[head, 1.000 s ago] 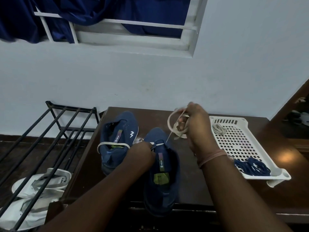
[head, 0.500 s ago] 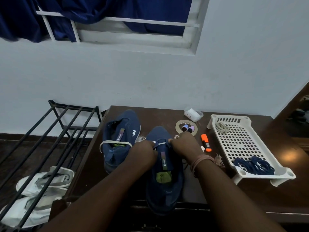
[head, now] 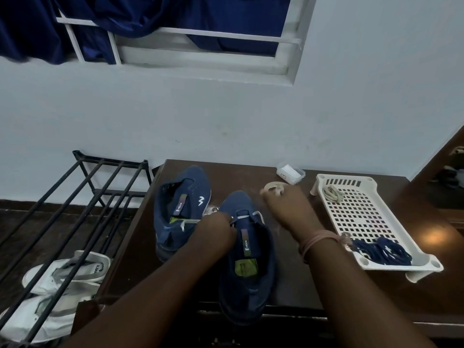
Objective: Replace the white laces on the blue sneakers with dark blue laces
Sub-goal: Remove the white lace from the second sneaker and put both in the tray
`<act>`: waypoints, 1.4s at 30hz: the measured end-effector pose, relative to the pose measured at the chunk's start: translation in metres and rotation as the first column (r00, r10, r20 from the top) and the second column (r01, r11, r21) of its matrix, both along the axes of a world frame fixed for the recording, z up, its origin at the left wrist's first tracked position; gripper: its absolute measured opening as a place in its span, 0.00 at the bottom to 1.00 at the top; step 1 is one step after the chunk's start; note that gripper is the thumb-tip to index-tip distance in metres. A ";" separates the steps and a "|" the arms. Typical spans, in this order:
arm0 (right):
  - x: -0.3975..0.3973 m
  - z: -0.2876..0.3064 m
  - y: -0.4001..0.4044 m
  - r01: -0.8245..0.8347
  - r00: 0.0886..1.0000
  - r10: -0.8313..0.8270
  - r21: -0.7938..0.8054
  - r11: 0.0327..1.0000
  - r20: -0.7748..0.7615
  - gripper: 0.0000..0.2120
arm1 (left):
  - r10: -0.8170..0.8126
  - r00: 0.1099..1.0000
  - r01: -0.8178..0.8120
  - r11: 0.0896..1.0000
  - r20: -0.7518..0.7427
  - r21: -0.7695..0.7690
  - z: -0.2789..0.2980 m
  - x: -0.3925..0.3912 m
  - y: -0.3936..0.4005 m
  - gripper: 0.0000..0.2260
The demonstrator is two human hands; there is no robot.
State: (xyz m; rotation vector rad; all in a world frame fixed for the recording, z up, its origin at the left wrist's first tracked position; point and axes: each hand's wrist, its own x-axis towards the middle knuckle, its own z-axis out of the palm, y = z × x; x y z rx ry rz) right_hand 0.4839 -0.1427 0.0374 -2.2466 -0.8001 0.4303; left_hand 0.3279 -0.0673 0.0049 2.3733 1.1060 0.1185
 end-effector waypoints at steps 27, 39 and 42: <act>-0.015 -0.018 0.004 -0.028 0.990 0.020 -0.057 0.998 -0.141 0.11 | 0.013 1.000 -0.012 0.999 0.010 -0.040 -0.002 -0.001 0.001 0.07; -0.035 0.072 -0.022 0.198 0.970 -0.055 0.638 0.744 -0.237 0.10 | 0.028 0.999 -0.028 1.000 -0.025 0.008 0.011 0.004 -0.001 0.08; -0.038 0.073 -0.030 0.101 0.987 -0.007 0.594 0.798 -0.160 0.09 | 0.085 0.990 -0.087 0.996 0.109 0.015 0.009 0.004 0.000 0.08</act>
